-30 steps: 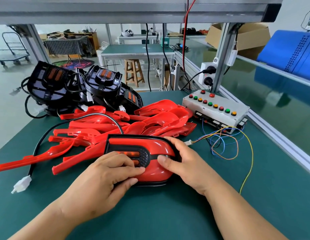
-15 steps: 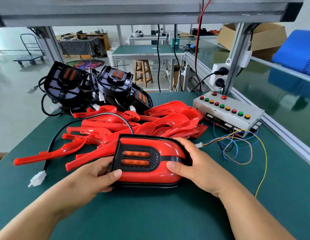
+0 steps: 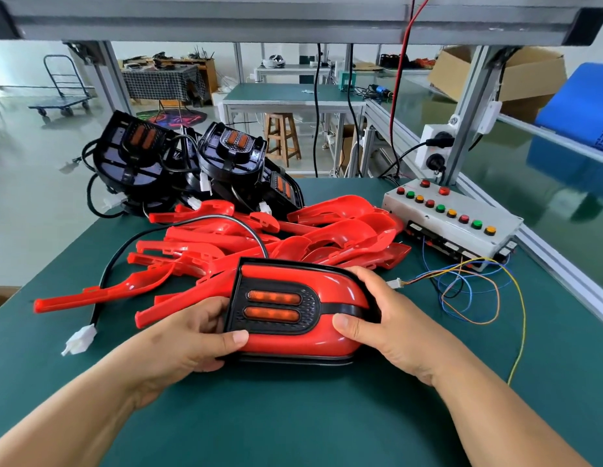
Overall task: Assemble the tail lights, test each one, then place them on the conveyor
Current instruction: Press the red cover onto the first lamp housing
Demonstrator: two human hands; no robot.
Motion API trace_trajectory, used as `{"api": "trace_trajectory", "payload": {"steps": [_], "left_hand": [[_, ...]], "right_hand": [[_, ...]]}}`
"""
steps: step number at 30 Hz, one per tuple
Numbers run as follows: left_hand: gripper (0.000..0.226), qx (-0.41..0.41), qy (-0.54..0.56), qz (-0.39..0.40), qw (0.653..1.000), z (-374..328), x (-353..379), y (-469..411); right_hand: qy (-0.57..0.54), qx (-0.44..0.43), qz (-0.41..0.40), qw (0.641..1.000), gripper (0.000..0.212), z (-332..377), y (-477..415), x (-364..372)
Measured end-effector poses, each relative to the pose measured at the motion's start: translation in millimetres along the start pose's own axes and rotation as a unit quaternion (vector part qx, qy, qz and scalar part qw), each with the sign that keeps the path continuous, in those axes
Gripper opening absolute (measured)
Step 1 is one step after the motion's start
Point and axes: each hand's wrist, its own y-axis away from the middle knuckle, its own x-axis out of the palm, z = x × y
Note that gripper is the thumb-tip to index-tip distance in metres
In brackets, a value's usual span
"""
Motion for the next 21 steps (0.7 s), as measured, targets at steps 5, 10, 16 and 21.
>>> {"api": "trace_trajectory", "payload": {"steps": [5, 10, 16, 21], "left_hand": [[0.047, 0.033, -0.001, 0.002, 0.999, 4, 0, 3], [0.057, 0.078, 0.017, 0.026, 0.996, 14, 2, 12], [0.043, 0.096, -0.021, -0.066, 0.993, 5, -21, 27], [0.011, 0.036, -0.265, -0.343, 0.901, 0, -122, 49]], "right_hand": [[0.014, 0.008, -0.008, 1.000, 0.058, 6, 5, 0], [0.016, 0.045, 0.005, 0.999, 0.065, 8, 13, -7], [0.103, 0.049, -0.020, 0.993, 0.082, 18, 21, -16], [0.254, -0.053, -0.178, 0.949, 0.023, 30, 12, -47]]}}
